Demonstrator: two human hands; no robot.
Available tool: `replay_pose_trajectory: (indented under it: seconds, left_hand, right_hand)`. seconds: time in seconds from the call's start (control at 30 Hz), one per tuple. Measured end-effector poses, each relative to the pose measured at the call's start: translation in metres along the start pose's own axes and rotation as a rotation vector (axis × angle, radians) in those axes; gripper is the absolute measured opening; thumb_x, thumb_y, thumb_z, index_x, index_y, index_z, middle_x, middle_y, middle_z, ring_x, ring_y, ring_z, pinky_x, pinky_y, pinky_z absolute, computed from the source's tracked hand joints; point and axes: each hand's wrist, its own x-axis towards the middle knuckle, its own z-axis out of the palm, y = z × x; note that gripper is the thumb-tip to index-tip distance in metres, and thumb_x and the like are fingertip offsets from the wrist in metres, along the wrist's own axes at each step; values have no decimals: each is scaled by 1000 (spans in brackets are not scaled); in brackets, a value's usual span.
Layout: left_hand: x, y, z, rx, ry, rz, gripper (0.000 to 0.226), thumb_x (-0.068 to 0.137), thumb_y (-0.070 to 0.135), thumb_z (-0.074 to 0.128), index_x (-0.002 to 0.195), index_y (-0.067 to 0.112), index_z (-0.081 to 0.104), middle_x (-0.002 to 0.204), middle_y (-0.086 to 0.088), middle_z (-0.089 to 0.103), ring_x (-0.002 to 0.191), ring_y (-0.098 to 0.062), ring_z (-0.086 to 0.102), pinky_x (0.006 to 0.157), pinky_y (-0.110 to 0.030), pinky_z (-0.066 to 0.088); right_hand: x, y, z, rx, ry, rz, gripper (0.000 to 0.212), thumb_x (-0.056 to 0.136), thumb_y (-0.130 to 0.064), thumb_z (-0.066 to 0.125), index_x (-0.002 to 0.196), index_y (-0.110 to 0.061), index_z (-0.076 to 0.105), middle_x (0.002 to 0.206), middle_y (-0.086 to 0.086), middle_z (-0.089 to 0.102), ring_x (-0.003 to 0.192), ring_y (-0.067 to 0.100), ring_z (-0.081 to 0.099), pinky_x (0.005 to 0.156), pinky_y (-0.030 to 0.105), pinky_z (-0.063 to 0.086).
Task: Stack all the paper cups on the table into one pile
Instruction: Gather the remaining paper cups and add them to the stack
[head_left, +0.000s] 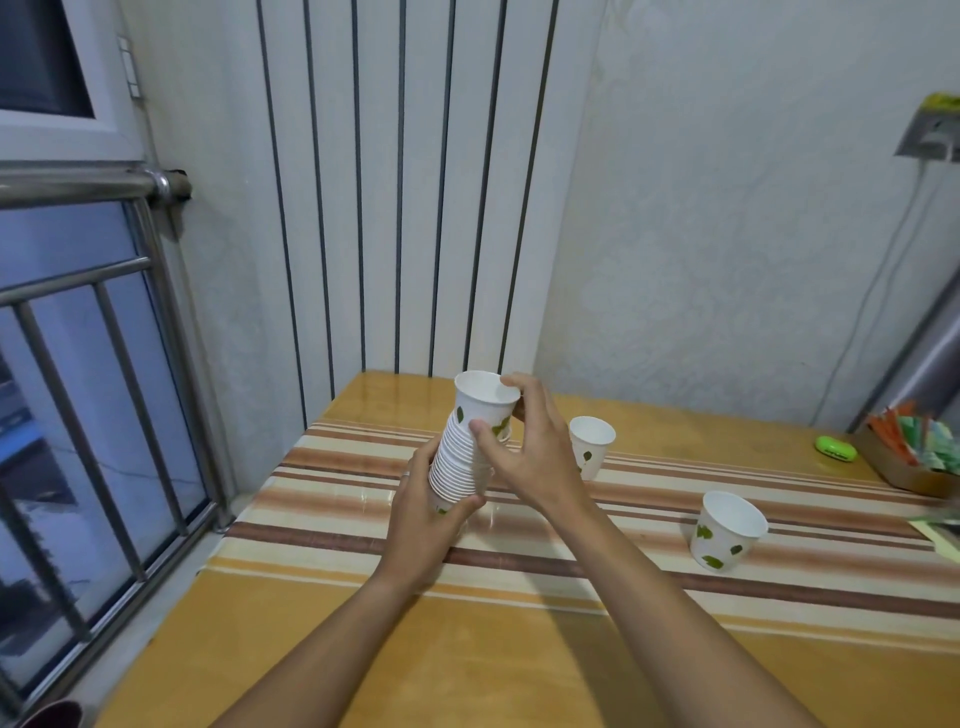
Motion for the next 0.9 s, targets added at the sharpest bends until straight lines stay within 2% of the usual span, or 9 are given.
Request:
replay_pose_trajectory:
  seconds: [0.07,0.13,0.2,0.27,0.37,0.5,0.63,0.77,0.9]
  left_hand:
    - [0,1,0,-10,-1,2,73,81,32,87,145,37,52,133,17,68,124,-6,63,103,-40,54]
    - [1,0,0,-14,8,-2,71,83,30,89,143,37,53,131,16,69,123,-8,65,103,-43,55]
    - [3,-2,1,-17,13,-6,70,84,25,90,142,37,54,131,13,70,122,-12,66,102,-47,56]
    - [5,-3,2,-14,7,-5,68,83,24,89,141,37,55,129,11,71,121,-15,67,100,-50,56]
    - [6,0,8,-29,-7,-8,64,86,18,87,140,35,56,126,11,72,114,-13,70,96,-49,58]
    - [9,0,15,0,-15,0,65,88,25,88,143,36,56,129,13,71,117,-12,68,97,-45,58]
    - [16,0,21,36,-31,-5,70,87,24,89,147,30,54,135,13,68,122,-8,66,101,-40,57]
    - [20,1,31,75,-57,12,72,86,32,89,148,27,52,137,11,67,125,-9,64,103,-38,55]
    - [23,1,37,97,-82,4,75,83,38,80,151,29,51,140,12,65,129,-12,62,106,-41,53]
  right_hand:
    - [-6,3,3,-2,6,9,48,92,-36,74,132,-18,53,125,-4,58,109,5,52,90,7,39]
    - [-10,4,4,6,-22,-7,51,95,-44,65,138,-19,53,137,-3,53,123,6,51,101,18,43]
    - [-12,5,5,15,-61,-41,57,98,-47,58,148,-21,48,159,-2,38,146,7,40,118,18,34]
    - [-13,5,6,11,-106,-69,58,100,-46,55,154,-27,46,171,-5,26,157,8,27,124,19,26]
    - [-14,10,8,-58,-148,-97,49,101,-45,52,145,-26,60,164,1,42,153,13,33,124,24,26]
    - [-13,19,4,-75,-150,-44,43,102,-36,57,143,-26,61,157,0,49,148,14,38,118,8,17]
    - [-7,26,-8,-33,-183,-6,42,107,-41,47,146,-33,58,161,-4,45,151,10,37,121,27,29]
    - [-6,41,-15,-27,23,100,46,109,-41,36,143,-23,62,155,3,48,145,12,45,117,27,37]
    - [-9,78,-20,-219,253,353,31,105,-24,51,130,-12,64,137,7,52,127,26,54,99,33,45]
